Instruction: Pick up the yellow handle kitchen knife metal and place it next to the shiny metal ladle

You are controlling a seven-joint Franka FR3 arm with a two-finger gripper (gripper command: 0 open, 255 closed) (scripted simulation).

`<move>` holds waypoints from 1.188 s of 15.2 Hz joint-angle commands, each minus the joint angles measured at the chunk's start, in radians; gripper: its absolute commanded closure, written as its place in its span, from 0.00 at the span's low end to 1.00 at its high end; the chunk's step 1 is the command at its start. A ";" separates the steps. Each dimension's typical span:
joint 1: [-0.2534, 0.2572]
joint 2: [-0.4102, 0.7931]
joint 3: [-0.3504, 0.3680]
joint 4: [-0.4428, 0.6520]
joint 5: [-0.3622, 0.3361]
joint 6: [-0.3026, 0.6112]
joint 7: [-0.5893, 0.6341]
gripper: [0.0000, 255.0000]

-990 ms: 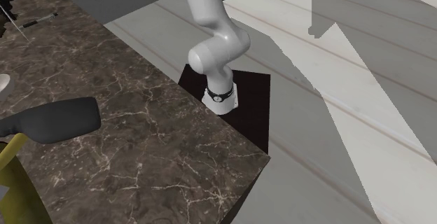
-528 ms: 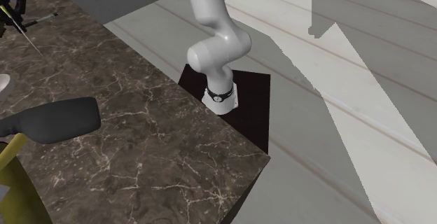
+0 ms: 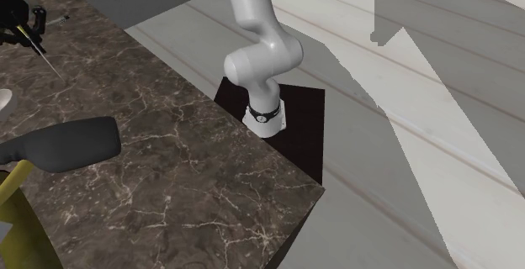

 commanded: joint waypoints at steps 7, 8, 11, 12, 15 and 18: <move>-0.021 -0.013 0.004 -0.052 -0.011 0.040 0.009 1.00; -0.021 -0.013 0.004 -0.052 -0.011 0.040 0.009 1.00; -0.021 -0.013 0.004 -0.052 -0.011 0.040 0.009 0.00; -0.021 -0.013 0.004 -0.052 -0.011 0.040 0.009 0.00; -0.021 -0.013 0.004 -0.052 -0.011 0.040 0.009 0.00; 0.017 0.007 -0.009 0.033 0.004 -0.022 -0.008 0.00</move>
